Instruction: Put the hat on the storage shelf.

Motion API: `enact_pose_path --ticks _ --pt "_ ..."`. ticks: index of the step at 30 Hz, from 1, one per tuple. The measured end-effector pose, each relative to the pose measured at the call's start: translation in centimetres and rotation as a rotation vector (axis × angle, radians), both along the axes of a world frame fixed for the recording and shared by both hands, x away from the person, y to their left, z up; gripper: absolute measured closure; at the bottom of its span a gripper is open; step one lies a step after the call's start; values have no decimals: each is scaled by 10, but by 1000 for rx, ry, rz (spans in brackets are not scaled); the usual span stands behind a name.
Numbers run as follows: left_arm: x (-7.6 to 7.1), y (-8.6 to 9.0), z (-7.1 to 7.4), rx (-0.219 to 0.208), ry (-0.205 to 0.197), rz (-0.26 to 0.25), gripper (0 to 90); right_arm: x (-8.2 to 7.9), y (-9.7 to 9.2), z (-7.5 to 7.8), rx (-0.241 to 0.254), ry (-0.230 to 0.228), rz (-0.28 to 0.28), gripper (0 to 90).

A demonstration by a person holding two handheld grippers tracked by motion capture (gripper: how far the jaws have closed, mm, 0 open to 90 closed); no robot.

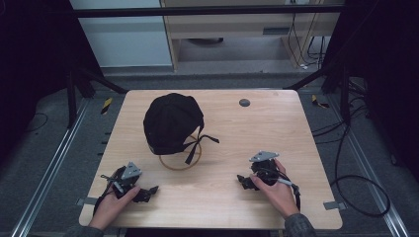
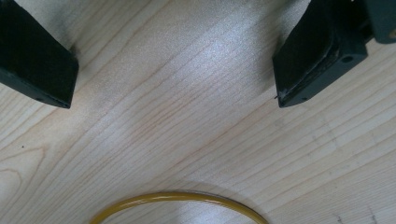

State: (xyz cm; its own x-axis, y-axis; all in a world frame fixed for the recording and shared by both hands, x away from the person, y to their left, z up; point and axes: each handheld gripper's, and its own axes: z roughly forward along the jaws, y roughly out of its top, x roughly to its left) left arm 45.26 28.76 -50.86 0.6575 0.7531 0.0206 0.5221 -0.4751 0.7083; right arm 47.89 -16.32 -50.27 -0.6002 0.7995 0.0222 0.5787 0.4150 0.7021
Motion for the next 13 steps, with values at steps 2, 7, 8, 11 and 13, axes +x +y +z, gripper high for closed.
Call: enact_pose_path --ticks 2,7,8,11,13 --pt "0 0 0 0 0 0 0 1 2 -5 -12 -12 -6 58" --pt "0 0 0 0 0 0 0 1 4 -7 -13 -27 -14 46" --pt "0 0 0 0 0 0 0 1 4 -7 -10 -33 -14 40" --pt "0 0 0 0 0 0 0 1 3 -9 0 -46 -6 30" --pt "0 0 0 0 0 0 0 2 3 -9 4 -44 -7 29"
